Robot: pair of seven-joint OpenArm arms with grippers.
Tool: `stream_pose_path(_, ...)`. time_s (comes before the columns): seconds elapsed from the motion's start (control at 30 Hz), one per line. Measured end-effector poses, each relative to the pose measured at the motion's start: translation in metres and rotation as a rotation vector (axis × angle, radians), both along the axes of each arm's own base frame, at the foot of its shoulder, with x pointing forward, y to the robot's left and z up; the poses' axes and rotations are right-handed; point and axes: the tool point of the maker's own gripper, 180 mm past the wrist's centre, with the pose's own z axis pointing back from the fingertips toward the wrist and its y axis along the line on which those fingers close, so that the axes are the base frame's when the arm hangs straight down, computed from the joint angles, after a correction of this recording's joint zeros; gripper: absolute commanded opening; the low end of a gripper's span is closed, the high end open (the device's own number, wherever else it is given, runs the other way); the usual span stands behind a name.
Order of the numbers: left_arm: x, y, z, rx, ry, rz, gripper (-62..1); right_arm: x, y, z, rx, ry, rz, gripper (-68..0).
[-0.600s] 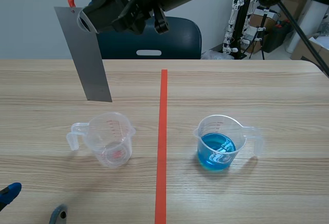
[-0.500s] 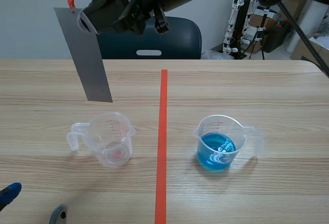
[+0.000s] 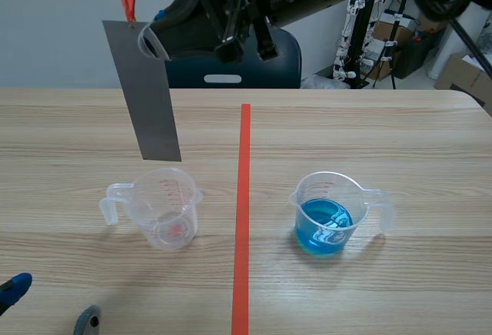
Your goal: Do the redox reaction experiment. move the plate over the blue solution
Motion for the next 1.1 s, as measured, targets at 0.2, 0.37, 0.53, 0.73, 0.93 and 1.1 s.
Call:
stream_pose_path(0.2,0.000,0.000,0.000,0.000,0.000,0.000,-5.8,0.006,-0.035,0.002,0.021,0.007,-0.020,-66.9)
stream_pose_path(0.37,0.000,0.000,0.000,0.000,0.000,0.000,-5.8,0.009,-0.070,0.008,0.053,0.002,-0.047,-66.9)
stream_pose_path(0.53,-0.006,0.004,0.001,0.017,0.007,-0.015,-5.9,0.021,-0.114,0.016,0.060,-0.021,-0.162,-66.9)
stream_pose_path(0.73,-0.021,0.017,0.019,0.090,-0.007,-0.101,-24.3,0.021,-0.160,0.023,0.021,-0.051,-0.261,-66.9)
stream_pose_path(0.93,-0.021,0.025,0.055,0.178,-0.084,-0.250,-33.9,0.018,-0.194,0.017,-0.002,-0.037,-0.345,-66.9)
stream_pose_path(1.1,-0.024,0.026,0.080,0.247,-0.123,-0.402,-42.0,0.007,-0.208,-0.005,-0.051,-0.055,-0.343,-66.9)
